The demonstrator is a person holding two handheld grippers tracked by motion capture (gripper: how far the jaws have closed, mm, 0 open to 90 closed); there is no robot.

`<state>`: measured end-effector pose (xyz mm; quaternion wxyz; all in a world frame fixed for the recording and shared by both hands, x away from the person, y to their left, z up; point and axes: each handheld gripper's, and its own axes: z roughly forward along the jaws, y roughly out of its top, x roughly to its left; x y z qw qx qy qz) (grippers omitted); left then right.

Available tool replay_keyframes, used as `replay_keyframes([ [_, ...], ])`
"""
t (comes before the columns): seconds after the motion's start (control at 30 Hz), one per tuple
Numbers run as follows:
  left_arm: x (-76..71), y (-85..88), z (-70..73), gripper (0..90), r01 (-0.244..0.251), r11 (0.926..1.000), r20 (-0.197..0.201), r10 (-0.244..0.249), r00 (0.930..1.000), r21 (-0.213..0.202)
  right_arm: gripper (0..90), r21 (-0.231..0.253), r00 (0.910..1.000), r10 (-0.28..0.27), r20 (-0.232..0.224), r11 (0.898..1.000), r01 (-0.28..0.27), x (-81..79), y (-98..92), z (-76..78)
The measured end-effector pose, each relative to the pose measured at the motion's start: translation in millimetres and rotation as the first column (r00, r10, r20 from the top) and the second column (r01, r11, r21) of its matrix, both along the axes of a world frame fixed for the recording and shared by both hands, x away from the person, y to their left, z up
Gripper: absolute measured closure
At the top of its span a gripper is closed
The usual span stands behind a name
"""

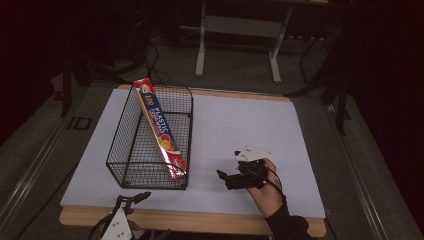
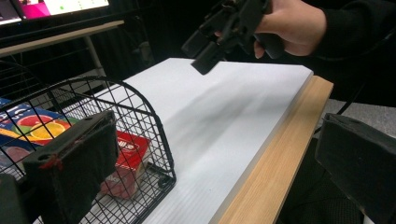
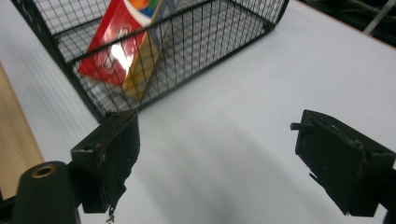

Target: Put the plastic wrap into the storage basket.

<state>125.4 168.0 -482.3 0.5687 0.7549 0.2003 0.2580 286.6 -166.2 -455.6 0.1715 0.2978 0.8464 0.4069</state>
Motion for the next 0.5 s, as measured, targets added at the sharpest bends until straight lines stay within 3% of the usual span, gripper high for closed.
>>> replay_keyframes([
  [0.3,0.1,-1.1,-0.3,0.0,0.004,1.0000,0.001,-0.004,1.0000,0.005,13.9,-0.012,0.9995,-0.032,0.001,0.999,0.032,-11.2,-22.8,-4.3],
  [0.5,0.1,-1.2,-0.3,0.0,0.008,0.9999,-0.002,-0.008,1.0000,0.007,13.9,-0.014,0.9998,-0.020,0.006,1.000,0.020,-17.1,-30.6,-12.3],
])
